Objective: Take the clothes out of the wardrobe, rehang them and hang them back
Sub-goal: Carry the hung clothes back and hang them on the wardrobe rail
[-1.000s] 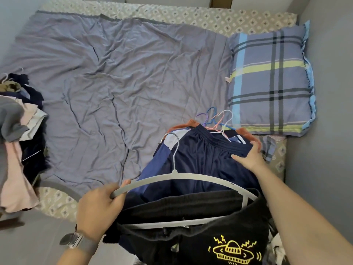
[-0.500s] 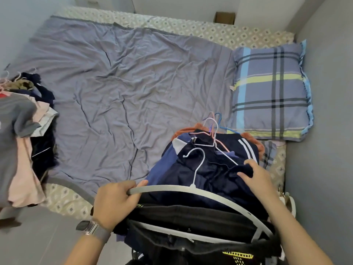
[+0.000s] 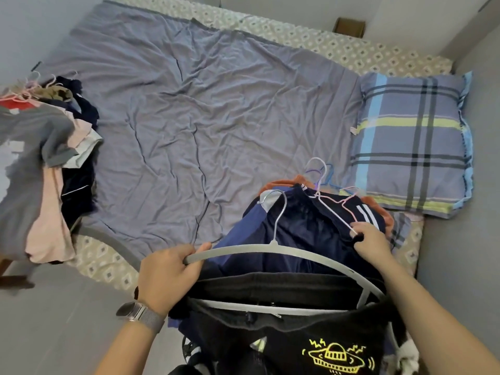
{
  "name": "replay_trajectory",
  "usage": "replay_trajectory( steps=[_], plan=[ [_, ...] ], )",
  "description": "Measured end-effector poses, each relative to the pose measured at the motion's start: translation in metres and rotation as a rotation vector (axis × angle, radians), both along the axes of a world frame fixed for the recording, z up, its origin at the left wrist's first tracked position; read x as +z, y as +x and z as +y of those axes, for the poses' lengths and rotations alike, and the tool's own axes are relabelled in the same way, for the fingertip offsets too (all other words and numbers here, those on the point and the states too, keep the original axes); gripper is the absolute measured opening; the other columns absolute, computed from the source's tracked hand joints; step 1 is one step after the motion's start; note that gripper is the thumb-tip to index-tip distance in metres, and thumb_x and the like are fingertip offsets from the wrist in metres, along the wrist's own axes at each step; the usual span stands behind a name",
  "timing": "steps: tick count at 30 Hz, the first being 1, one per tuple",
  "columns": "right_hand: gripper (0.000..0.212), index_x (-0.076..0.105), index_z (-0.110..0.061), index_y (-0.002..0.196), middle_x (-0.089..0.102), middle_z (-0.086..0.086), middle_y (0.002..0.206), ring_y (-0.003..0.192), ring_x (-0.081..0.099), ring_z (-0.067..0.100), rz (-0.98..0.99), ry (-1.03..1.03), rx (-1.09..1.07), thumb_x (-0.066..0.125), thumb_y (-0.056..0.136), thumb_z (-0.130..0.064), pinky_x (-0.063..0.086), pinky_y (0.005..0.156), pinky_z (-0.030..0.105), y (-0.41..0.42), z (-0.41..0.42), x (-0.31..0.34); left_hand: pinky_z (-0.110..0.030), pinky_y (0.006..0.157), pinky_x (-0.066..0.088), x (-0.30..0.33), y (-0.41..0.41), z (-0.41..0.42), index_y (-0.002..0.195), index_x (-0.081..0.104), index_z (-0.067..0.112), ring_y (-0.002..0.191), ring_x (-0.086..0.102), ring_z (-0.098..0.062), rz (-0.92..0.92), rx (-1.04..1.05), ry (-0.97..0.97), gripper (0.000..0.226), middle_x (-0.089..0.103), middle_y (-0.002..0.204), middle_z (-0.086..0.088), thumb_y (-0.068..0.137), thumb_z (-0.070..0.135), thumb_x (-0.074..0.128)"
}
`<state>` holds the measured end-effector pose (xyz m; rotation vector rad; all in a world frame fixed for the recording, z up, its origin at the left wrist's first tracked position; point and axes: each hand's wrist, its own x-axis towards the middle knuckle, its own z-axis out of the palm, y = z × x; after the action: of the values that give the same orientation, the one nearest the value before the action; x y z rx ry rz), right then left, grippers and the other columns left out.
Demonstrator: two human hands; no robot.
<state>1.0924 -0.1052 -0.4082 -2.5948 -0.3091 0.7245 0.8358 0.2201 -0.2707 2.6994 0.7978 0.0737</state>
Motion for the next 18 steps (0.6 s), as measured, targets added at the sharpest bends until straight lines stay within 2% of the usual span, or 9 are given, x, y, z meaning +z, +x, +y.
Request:
replay_trajectory(
  steps=[3, 4, 6, 8, 10, 13, 14, 16, 18],
  plan=[
    [0.036, 0.067, -0.016, 0.080, 0.068, 0.000, 0.098, 0.094, 0.063, 0.006, 0.236, 0.207, 0.081, 0.066, 0.068, 0.018, 0.043, 0.089, 0.020, 0.000, 0.022, 0.042, -0.026, 0.041, 0.030, -0.005, 0.005, -0.002, 0.044, 0.024, 0.029, 0.036, 0.037, -0.014, -0.008, -0.031, -0.020, 0.052, 0.034, 0.037, 0.002, 0.083, 0.062, 0.037],
    [0.028, 0.070, -0.017, 0.083, 0.069, -0.002, 0.092, 0.083, 0.063, -0.003, 0.365, 0.256, 0.070, 0.073, 0.072, 0.009, 0.045, 0.085, 0.017, -0.005, 0.026, 0.054, -0.026, 0.040, 0.030, -0.007, 0.008, -0.003, 0.044, 0.024, 0.028, 0.036, 0.036, -0.014, -0.005, -0.034, -0.023, 0.053, 0.034, 0.037, 0.001, 0.082, 0.061, 0.038],
    [0.003, 0.071, -0.011, 0.080, 0.068, -0.002, 0.076, 0.068, 0.062, 0.001, 0.618, 0.402, -0.028, 0.074, 0.079, -0.012, 0.047, 0.071, 0.015, -0.023, 0.036, 0.077, -0.028, 0.039, 0.031, -0.009, 0.013, -0.006, 0.044, 0.025, 0.026, 0.035, 0.036, -0.015, 0.009, -0.054, -0.023, 0.054, 0.033, 0.036, 0.000, 0.082, 0.062, 0.038],
    [0.017, 0.066, -0.012, 0.071, 0.065, -0.006, 0.062, 0.057, 0.060, 0.004, 0.731, 0.406, -0.084, 0.065, 0.087, -0.017, 0.047, 0.060, 0.014, -0.038, 0.045, 0.082, -0.026, 0.039, 0.026, -0.010, 0.017, -0.006, 0.044, 0.026, 0.025, 0.035, 0.034, -0.013, 0.014, -0.087, -0.030, 0.055, 0.028, 0.035, 0.002, 0.082, 0.063, 0.038],
    [0.025, 0.059, -0.023, 0.068, 0.060, -0.008, 0.066, 0.048, 0.057, -0.007, 0.802, 0.276, 0.104, 0.057, 0.093, -0.016, 0.044, 0.052, 0.008, -0.056, 0.043, 0.092, -0.022, 0.039, 0.023, -0.010, 0.019, -0.004, 0.044, 0.026, 0.024, 0.035, 0.031, -0.011, -0.004, -0.120, -0.045, 0.055, 0.025, 0.035, 0.003, 0.081, 0.064, 0.038],
    [0.006, 0.062, -0.022, 0.089, 0.063, -0.003, 0.084, 0.073, 0.061, -0.007, 0.898, 0.386, 0.268, 0.059, 0.091, -0.027, 0.045, 0.082, 0.016, -0.079, 0.048, 0.111, -0.024, 0.040, 0.022, -0.011, 0.021, 0.002, 0.044, 0.027, 0.023, 0.035, 0.030, -0.009, -0.009, -0.161, -0.083, 0.057, 0.025, 0.035, 0.003, 0.079, 0.066, 0.037],
    [0.024, 0.062, -0.017, 0.102, 0.068, -0.002, 0.088, 0.084, 0.063, 0.002, 0.952, 0.474, 0.274, 0.064, 0.086, -0.035, 0.045, 0.089, 0.023, -0.088, 0.046, 0.119, -0.024, 0.040, 0.023, -0.011, 0.021, 0.004, 0.044, 0.028, 0.022, 0.036, 0.030, -0.009, -0.001, -0.171, -0.103, 0.057, 0.026, 0.035, 0.003, 0.078, 0.066, 0.037],
    [0.041, 0.058, -0.011, 0.107, 0.064, -0.004, 0.075, 0.073, 0.057, 0.008, 1.052, 0.576, 0.262, 0.069, 0.075, -0.035, 0.045, 0.077, 0.020, -0.109, 0.041, 0.141, -0.026, 0.042, 0.026, -0.011, 0.020, 0.011, 0.043, 0.031, 0.021, 0.037, 0.033, -0.010, 0.016, -0.172, -0.127, 0.057, 0.029, 0.036, 0.003, 0.076, 0.067, 0.037],
    [0.023, 0.056, -0.012, 0.091, 0.043, -0.009, 0.060, 0.054, 0.038, 0.005, 1.030, 0.724, 0.249, 0.067, 0.076, -0.027, 0.036, 0.058, 0.013, -0.130, 0.048, 0.157, -0.026, 0.044, 0.029, -0.009, 0.016, 0.018, 0.044, 0.032, 0.020, 0.040, 0.036, -0.011, -0.011, -0.157, -0.131, 0.055, 0.032, 0.037, 0.003, 0.074, 0.065, 0.040]
  ],
)
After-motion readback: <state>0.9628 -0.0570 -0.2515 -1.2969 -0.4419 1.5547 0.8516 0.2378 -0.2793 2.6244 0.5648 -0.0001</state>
